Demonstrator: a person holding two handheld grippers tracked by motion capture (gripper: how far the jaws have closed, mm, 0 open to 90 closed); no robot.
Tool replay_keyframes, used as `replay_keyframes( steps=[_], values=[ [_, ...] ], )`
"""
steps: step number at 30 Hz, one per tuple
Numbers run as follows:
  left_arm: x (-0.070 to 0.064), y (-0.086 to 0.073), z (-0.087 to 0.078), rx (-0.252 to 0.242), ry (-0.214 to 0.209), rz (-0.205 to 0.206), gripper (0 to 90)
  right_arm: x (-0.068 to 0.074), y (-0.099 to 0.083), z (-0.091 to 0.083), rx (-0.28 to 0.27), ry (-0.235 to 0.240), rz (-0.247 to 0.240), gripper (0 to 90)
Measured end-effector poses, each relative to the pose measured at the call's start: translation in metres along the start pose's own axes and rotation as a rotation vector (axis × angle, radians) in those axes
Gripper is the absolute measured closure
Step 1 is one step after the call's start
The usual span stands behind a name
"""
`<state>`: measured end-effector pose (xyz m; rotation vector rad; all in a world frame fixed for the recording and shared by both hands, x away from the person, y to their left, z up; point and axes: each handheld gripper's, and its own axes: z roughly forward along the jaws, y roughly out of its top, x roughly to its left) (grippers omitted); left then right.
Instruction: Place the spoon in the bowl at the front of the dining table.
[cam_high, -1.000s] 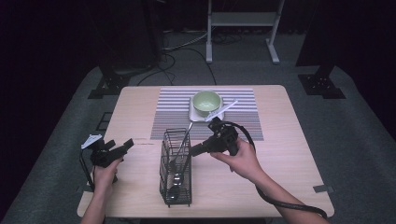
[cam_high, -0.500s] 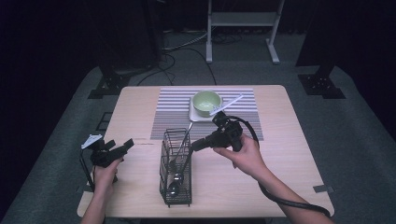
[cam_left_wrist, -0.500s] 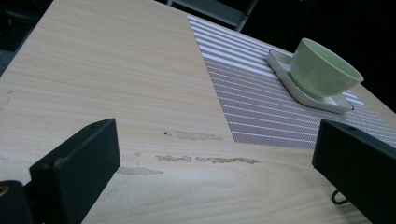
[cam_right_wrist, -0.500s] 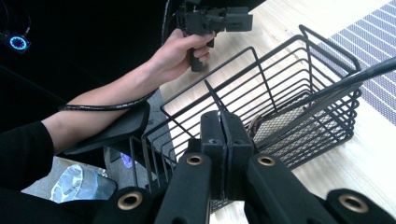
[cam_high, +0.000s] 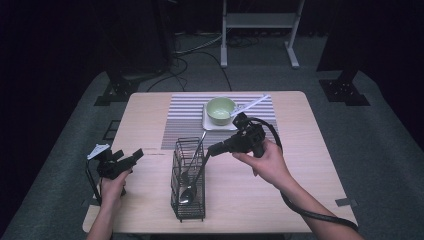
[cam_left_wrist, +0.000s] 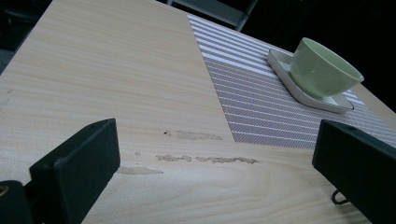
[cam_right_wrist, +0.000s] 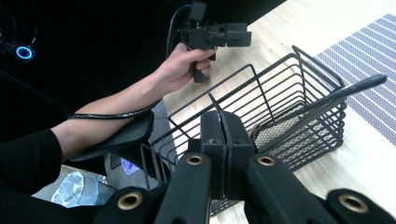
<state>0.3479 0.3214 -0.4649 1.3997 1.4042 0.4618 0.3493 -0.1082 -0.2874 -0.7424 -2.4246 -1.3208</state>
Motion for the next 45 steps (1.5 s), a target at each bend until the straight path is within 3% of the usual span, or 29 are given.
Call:
replay_keyframes(
  steps=[28, 45],
  values=[
    [0.000, 0.000, -0.001, -0.003, 0.002, -0.003, 0.0, 0.007, 0.012, -0.040, -0.087, -0.014, 0.007, 89.2],
    [0.000, 0.000, -0.001, -0.003, 0.002, -0.002, 0.0, 0.009, 0.009, -0.063, -0.126, -0.009, 0.023, 89.2]
  ],
)
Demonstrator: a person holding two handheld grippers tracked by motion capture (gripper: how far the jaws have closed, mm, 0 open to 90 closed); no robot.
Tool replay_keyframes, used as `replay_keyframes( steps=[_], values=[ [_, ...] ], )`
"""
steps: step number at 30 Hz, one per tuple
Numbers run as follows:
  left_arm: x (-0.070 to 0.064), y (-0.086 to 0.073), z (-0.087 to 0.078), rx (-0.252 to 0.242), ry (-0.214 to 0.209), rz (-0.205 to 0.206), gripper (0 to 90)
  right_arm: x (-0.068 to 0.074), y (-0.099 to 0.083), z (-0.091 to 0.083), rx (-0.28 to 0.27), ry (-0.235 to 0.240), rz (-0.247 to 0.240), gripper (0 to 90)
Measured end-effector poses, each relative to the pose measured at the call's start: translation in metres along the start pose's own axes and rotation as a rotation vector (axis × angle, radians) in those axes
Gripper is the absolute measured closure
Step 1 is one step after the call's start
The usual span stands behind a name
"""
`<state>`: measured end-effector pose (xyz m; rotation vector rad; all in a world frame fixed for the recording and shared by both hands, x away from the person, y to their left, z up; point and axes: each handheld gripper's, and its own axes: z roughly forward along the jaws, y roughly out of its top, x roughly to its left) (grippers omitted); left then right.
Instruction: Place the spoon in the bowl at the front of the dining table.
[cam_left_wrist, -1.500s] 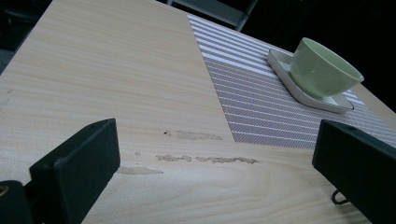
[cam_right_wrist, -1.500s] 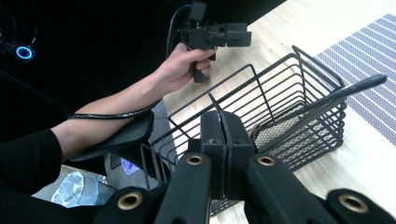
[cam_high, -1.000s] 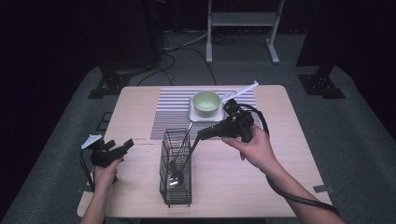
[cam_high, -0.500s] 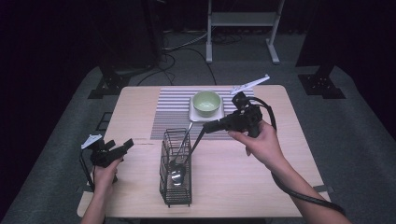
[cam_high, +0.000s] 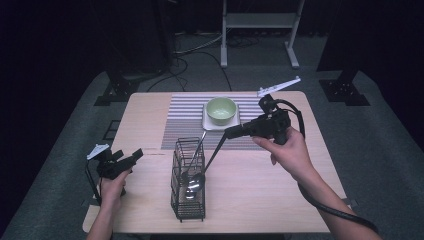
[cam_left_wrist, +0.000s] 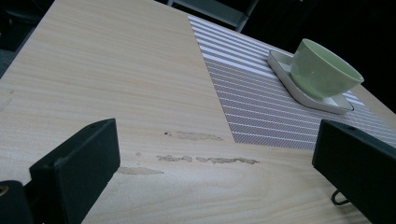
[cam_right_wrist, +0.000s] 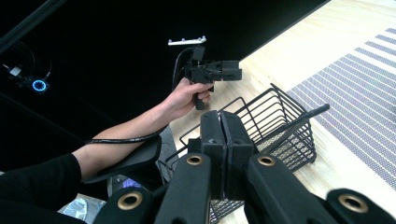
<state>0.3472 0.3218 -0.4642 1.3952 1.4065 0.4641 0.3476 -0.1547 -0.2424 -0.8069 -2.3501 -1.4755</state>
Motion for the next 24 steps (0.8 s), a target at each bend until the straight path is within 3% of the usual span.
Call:
replay_keyframes(
  steps=[24],
  values=[
    [0.000, 0.000, 0.000, 0.000, 0.001, -0.002, 0.0, -0.005, -0.009, -0.032, -0.042, -0.015, 0.033, 89.2]
  ],
)
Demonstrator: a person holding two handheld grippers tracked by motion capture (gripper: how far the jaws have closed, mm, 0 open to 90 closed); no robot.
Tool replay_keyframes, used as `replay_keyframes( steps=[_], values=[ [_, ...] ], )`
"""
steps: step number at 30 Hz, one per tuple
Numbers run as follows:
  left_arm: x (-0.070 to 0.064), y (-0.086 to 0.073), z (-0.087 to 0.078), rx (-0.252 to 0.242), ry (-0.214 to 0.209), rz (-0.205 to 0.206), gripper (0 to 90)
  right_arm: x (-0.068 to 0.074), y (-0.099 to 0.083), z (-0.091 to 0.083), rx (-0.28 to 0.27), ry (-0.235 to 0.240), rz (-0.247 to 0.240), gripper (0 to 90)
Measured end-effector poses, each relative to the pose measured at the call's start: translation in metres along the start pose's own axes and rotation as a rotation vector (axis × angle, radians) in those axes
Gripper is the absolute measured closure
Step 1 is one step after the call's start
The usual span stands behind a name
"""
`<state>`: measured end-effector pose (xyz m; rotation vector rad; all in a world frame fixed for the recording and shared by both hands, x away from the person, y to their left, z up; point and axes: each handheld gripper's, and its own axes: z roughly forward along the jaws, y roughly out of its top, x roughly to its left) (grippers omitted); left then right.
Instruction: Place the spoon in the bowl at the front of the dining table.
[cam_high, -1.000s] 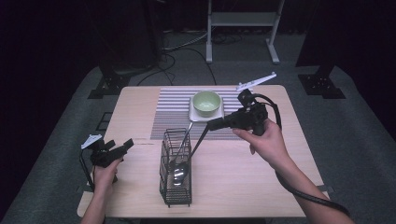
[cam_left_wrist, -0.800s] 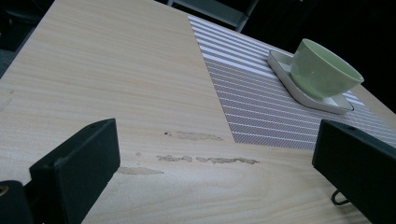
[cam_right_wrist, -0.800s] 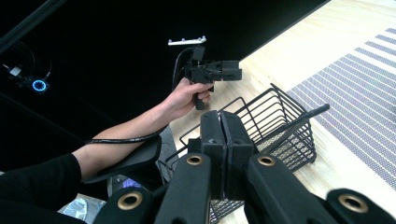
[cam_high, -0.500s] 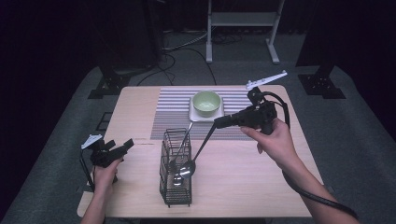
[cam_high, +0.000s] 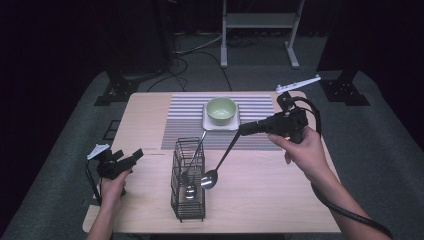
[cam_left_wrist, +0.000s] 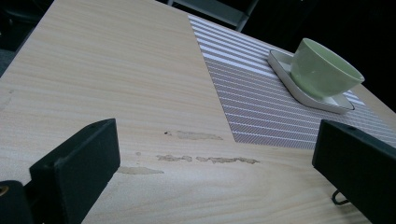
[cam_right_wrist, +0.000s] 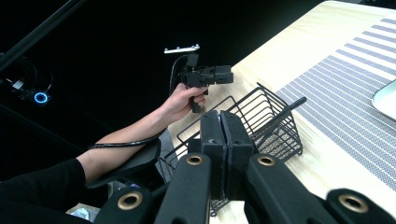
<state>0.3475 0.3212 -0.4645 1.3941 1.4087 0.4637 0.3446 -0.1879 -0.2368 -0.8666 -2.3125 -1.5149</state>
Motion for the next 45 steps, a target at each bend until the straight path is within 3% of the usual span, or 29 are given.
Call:
replay_keyframes(
  steps=[18, 45],
  values=[
    [0.000, 0.000, 0.000, 0.003, -0.001, 0.002, 0.0, -0.016, -0.015, -0.019, -0.015, -0.033, 0.050, 89.2],
    [0.000, 0.000, 0.000, 0.005, 0.002, 0.003, 0.0, -0.047, -0.044, -0.030, -0.023, -0.080, 0.126, 89.1]
  ],
)
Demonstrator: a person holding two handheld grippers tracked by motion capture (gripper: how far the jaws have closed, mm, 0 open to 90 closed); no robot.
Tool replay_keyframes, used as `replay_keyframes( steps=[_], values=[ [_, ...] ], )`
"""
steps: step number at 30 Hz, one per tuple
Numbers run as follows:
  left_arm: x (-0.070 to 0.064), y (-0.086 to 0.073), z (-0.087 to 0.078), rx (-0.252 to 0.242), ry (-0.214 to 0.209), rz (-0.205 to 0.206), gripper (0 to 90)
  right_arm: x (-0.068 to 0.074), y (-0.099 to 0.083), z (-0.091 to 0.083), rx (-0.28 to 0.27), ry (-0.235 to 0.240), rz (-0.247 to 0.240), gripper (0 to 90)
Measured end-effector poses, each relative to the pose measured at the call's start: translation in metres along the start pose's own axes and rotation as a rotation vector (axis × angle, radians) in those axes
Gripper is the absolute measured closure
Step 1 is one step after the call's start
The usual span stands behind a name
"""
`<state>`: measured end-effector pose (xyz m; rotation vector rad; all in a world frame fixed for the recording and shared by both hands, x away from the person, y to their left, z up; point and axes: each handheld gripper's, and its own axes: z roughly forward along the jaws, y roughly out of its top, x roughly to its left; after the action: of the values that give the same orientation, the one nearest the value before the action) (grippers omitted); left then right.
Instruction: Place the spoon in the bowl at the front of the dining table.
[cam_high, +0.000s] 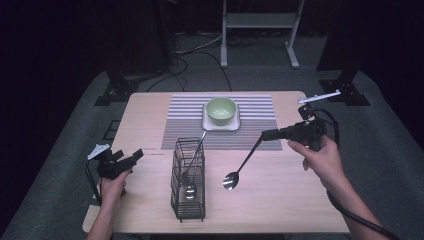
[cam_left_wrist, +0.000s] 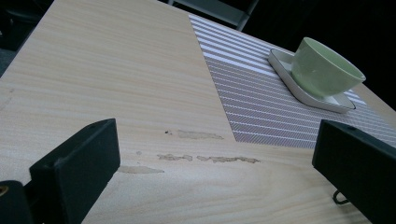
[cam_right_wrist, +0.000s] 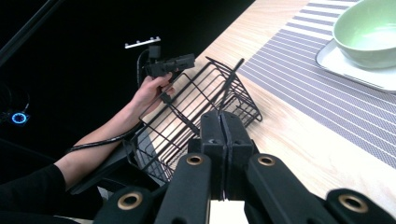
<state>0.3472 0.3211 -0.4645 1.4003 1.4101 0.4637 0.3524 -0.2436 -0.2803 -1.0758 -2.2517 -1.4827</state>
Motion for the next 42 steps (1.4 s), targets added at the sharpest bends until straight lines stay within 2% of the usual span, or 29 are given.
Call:
replay_keyframes(
  steps=[16, 42],
  values=[
    [0.000, 0.000, 0.000, 0.000, 0.000, 0.001, 0.0, -0.022, -0.012, -0.001, 0.004, -0.030, 0.054, 89.1],
    [0.000, 0.000, 0.001, 0.000, 0.001, -0.001, 0.0, -0.042, -0.017, -0.003, -0.012, -0.057, 0.101, 89.1]
  ],
)
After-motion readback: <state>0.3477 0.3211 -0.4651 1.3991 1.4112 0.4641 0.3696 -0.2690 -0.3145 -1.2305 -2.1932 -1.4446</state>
